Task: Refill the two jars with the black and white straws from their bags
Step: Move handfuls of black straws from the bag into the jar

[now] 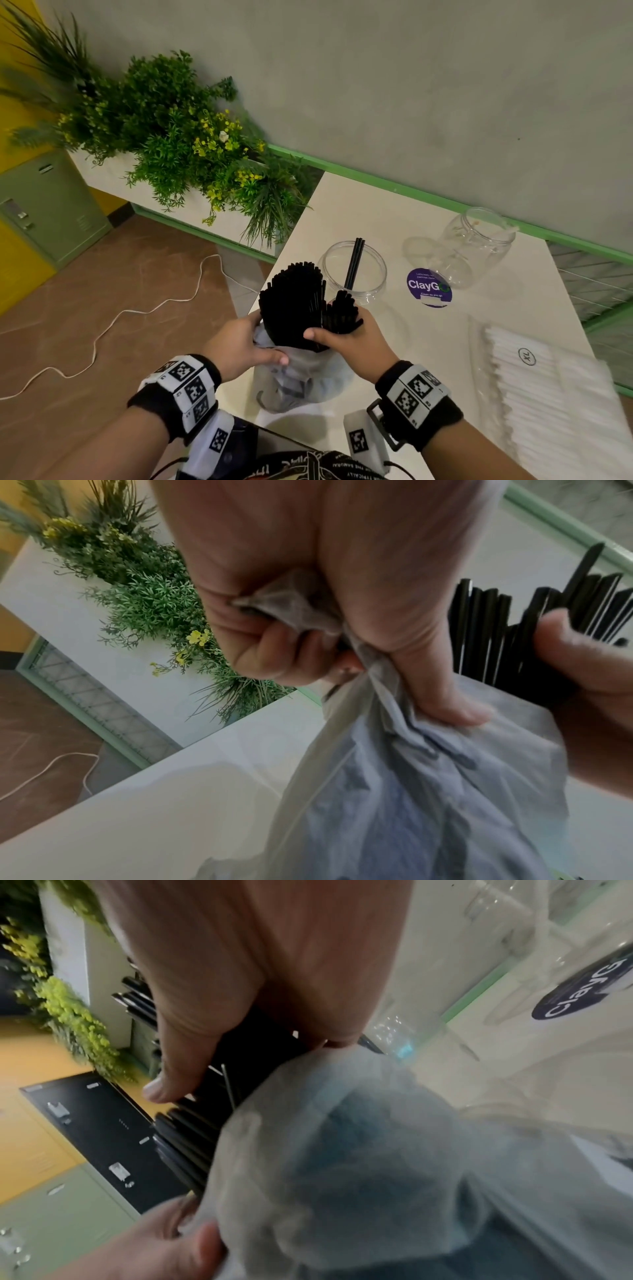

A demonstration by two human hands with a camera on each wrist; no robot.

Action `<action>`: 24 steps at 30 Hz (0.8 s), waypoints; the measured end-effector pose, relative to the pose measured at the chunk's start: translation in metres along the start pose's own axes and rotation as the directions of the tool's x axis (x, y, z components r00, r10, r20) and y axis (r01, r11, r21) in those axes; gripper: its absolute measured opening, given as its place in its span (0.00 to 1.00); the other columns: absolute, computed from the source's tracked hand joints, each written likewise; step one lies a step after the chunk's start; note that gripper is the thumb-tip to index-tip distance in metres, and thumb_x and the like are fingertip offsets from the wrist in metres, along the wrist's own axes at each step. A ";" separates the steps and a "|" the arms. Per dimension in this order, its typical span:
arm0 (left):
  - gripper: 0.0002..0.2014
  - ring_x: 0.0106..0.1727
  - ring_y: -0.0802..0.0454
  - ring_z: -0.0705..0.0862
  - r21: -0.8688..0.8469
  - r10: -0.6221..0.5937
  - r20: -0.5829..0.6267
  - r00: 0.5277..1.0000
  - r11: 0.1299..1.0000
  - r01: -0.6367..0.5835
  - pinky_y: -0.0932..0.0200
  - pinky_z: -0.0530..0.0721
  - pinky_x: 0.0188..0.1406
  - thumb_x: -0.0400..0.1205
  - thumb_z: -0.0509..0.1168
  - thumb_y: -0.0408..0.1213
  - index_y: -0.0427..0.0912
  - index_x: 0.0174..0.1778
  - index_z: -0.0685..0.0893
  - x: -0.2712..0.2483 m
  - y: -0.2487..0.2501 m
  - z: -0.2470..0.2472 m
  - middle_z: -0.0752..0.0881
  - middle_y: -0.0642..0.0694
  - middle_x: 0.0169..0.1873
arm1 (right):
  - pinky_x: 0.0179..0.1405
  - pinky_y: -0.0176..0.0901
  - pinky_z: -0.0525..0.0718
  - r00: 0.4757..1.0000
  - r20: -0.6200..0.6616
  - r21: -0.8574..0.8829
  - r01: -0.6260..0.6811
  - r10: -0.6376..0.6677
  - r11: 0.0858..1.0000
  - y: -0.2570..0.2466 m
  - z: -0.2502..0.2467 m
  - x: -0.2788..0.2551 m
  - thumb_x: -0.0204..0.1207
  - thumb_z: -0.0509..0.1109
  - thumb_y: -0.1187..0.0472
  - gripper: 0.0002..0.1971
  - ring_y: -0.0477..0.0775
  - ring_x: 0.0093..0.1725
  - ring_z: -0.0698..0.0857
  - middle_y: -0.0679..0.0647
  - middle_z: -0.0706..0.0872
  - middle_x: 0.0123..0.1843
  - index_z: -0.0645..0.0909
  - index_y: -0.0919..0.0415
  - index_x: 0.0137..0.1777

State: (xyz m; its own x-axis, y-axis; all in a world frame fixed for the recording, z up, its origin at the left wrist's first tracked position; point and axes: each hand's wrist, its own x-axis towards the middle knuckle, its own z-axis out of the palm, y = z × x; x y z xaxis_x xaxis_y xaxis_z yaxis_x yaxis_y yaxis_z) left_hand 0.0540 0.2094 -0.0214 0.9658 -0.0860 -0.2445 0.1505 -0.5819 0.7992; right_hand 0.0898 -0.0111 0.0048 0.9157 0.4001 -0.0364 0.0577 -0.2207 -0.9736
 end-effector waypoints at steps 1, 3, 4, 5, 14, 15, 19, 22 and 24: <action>0.54 0.44 0.76 0.80 0.003 0.006 -0.006 1.000 1.000 -0.006 0.79 0.76 0.37 0.40 0.65 0.81 0.56 0.61 0.76 0.001 0.000 0.000 0.83 0.68 0.43 | 0.47 0.35 0.82 1.000 0.008 0.019 -0.008 0.008 1.000 -0.007 -0.003 0.000 0.67 0.82 0.64 0.09 0.44 0.45 0.88 0.44 0.89 0.38 0.83 0.60 0.42; 0.54 0.45 0.75 0.80 0.014 0.014 -0.012 1.000 1.000 -0.014 0.79 0.76 0.38 0.40 0.65 0.82 0.56 0.61 0.77 0.002 0.000 0.001 0.82 0.69 0.43 | 0.43 0.30 0.80 1.000 -0.001 0.055 -0.013 0.013 0.998 -0.018 -0.009 0.002 0.70 0.79 0.66 0.07 0.40 0.40 0.87 0.42 0.88 0.33 0.83 0.58 0.38; 0.55 0.46 0.73 0.81 0.022 0.017 -0.013 1.000 1.000 -0.017 0.79 0.76 0.39 0.40 0.65 0.82 0.56 0.62 0.77 0.002 0.001 0.001 0.82 0.69 0.44 | 0.43 0.30 0.81 1.000 -0.018 0.072 -0.018 0.019 0.997 -0.022 -0.012 0.003 0.71 0.78 0.66 0.05 0.40 0.41 0.87 0.42 0.88 0.34 0.84 0.59 0.39; 0.56 0.47 0.71 0.82 0.028 0.021 -0.013 1.000 0.999 -0.021 0.79 0.76 0.40 0.41 0.65 0.82 0.55 0.64 0.77 0.003 0.001 0.001 0.82 0.70 0.44 | 0.43 0.29 0.81 0.999 -0.040 0.087 -0.017 0.020 0.996 -0.027 -0.014 0.003 0.72 0.78 0.64 0.04 0.40 0.41 0.87 0.42 0.88 0.34 0.84 0.61 0.40; 0.34 0.53 0.56 0.84 0.172 0.035 0.006 0.999 0.984 -0.036 0.62 0.81 0.47 0.65 0.81 0.48 0.52 0.66 0.78 0.008 0.001 0.000 0.87 0.56 0.50 | 0.52 0.42 0.83 0.935 -0.318 0.106 0.197 -0.154 0.975 -0.070 -0.021 0.014 0.80 0.69 0.66 0.09 0.50 0.40 0.87 0.54 0.86 0.34 0.79 0.75 0.45; 0.33 0.53 0.56 0.84 0.189 0.027 0.008 1.000 0.982 -0.028 0.60 0.81 0.47 0.65 0.80 0.48 0.52 0.66 0.79 0.009 0.000 -0.001 0.87 0.55 0.49 | 0.50 0.41 0.84 0.928 -0.332 0.110 0.219 -0.172 0.969 -0.075 -0.023 0.017 0.80 0.68 0.67 0.10 0.49 0.38 0.86 0.54 0.86 0.33 0.78 0.77 0.46; 0.31 0.56 0.53 0.84 0.225 0.014 0.027 1.000 0.974 -0.020 0.57 0.82 0.51 0.66 0.80 0.47 0.52 0.65 0.79 0.010 0.001 -0.001 0.88 0.53 0.52 | 0.50 0.49 0.85 0.916 -0.369 0.137 0.219 -0.155 0.966 -0.089 -0.031 0.027 0.80 0.68 0.65 0.07 0.49 0.37 0.86 0.52 0.85 0.33 0.77 0.70 0.51; 0.31 0.58 0.53 0.83 0.233 0.001 0.035 0.999 0.972 -0.009 0.57 0.81 0.52 0.68 0.79 0.46 0.52 0.66 0.78 0.009 0.001 0.000 0.87 0.52 0.55 | 0.48 0.45 0.82 0.912 -0.380 0.103 0.210 -0.156 0.972 -0.096 -0.039 0.030 0.81 0.68 0.64 0.06 0.49 0.37 0.85 0.54 0.85 0.32 0.77 0.67 0.50; 0.30 0.58 0.52 0.83 0.250 -0.008 0.038 0.999 0.968 -0.002 0.57 0.81 0.53 0.68 0.79 0.47 0.51 0.67 0.78 0.009 0.001 0.000 0.87 0.52 0.56 | 0.49 0.50 0.84 0.915 -0.376 0.114 0.203 -0.147 0.972 -0.100 -0.044 0.030 0.80 0.69 0.63 0.05 0.52 0.38 0.85 0.53 0.85 0.32 0.77 0.65 0.50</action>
State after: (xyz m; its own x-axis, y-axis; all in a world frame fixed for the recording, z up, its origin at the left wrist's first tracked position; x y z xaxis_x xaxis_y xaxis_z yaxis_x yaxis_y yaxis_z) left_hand 0.0626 0.2080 -0.0230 0.9559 -0.1118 -0.2717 0.0916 -0.7652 0.6372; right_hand 0.1295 -0.0165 0.1106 0.9788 0.0646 0.1946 0.1969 -0.0316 -0.9799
